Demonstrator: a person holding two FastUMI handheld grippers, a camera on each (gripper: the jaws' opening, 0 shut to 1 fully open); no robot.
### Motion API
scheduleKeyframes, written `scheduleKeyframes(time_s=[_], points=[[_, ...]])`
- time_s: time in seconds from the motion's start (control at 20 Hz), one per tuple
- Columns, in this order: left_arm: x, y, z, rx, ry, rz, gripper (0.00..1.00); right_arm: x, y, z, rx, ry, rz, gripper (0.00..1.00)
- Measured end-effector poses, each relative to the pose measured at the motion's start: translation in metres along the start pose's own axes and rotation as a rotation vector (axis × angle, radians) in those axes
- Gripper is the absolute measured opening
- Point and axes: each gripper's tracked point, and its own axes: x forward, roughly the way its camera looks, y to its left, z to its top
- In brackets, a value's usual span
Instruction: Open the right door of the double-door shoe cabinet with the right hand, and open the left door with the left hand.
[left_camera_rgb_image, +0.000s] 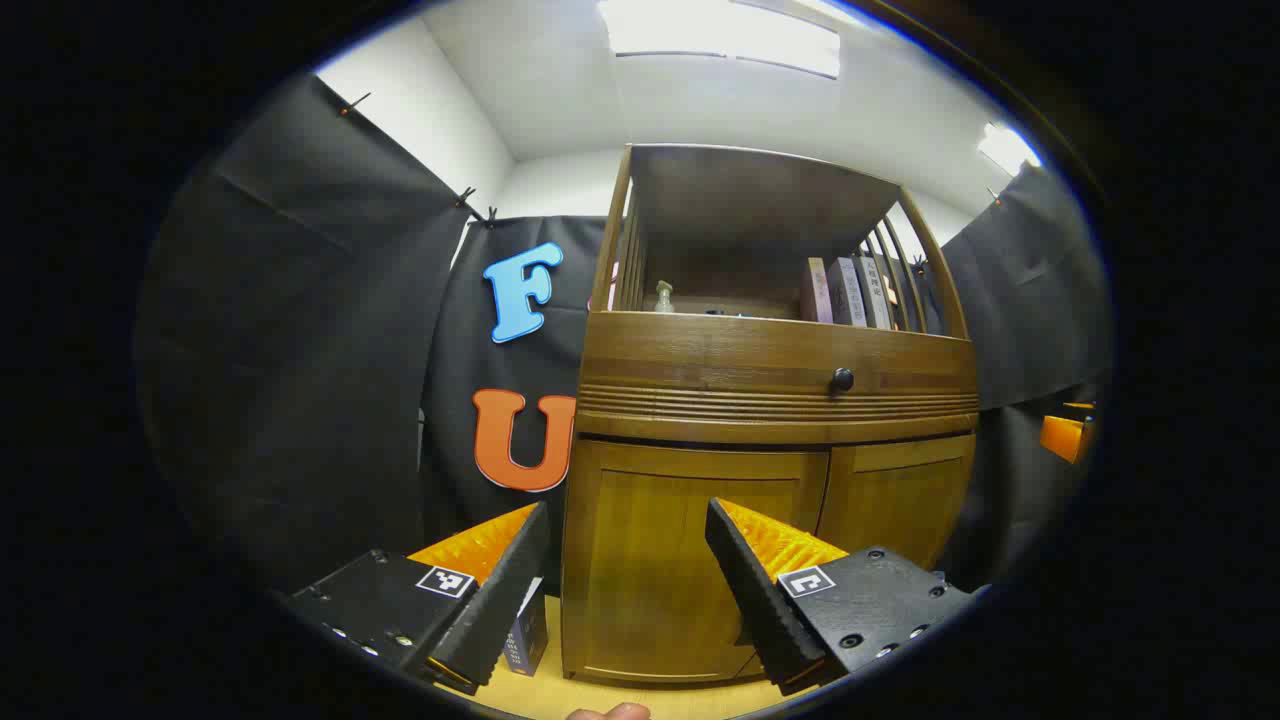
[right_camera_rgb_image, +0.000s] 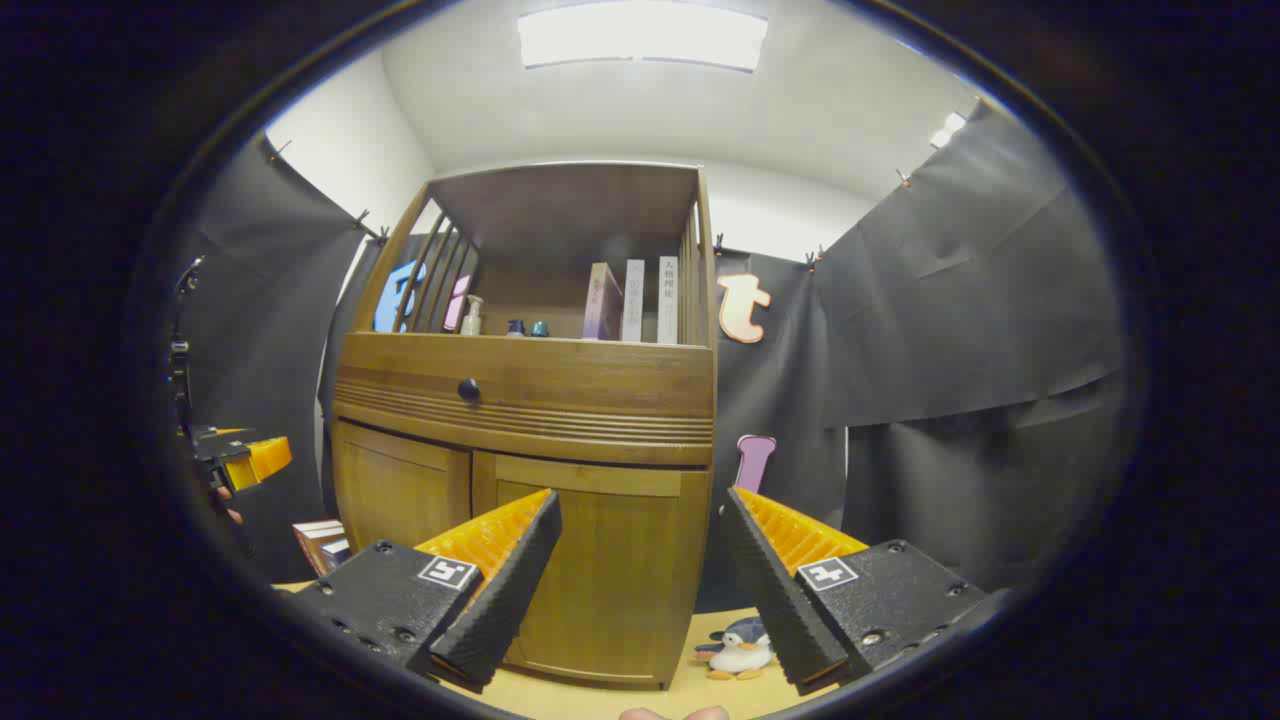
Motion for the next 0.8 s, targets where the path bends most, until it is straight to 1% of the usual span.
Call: scheduleKeyframes(time_s=[0.05, 0.1, 0.15, 0.6, 0.65, 0.8], points=[[0.002, -0.003, 0.000, 0.000, -0.001, -0.009, 1.00, 0.000, -0.001, 0.000, 0.005, -0.002, -0.003, 1.00], [0.003, -0.005, 0.001, -0.003, 0.000, -0.018, 0.95, 0.000, -0.002, 0.000, 0.009, -0.001, -0.008, 1.00], [0.003, -0.008, 0.000, -0.003, 0.000, -0.026, 1.00, -0.001, -0.003, 0.000, 0.011, -0.002, -0.011, 1.00], [0.002, -0.023, 0.003, 0.007, -0.003, -0.057, 1.00, -0.004, -0.010, -0.003, 0.023, 0.005, -0.032, 1.00], [0.001, -0.025, 0.004, 0.007, -0.004, -0.062, 0.95, -0.004, -0.011, -0.004, 0.027, 0.006, -0.031, 1.00], [-0.001, -0.030, 0.005, 0.018, -0.004, -0.072, 0.95, -0.004, -0.013, -0.006, 0.037, 0.010, -0.033, 1.00]])
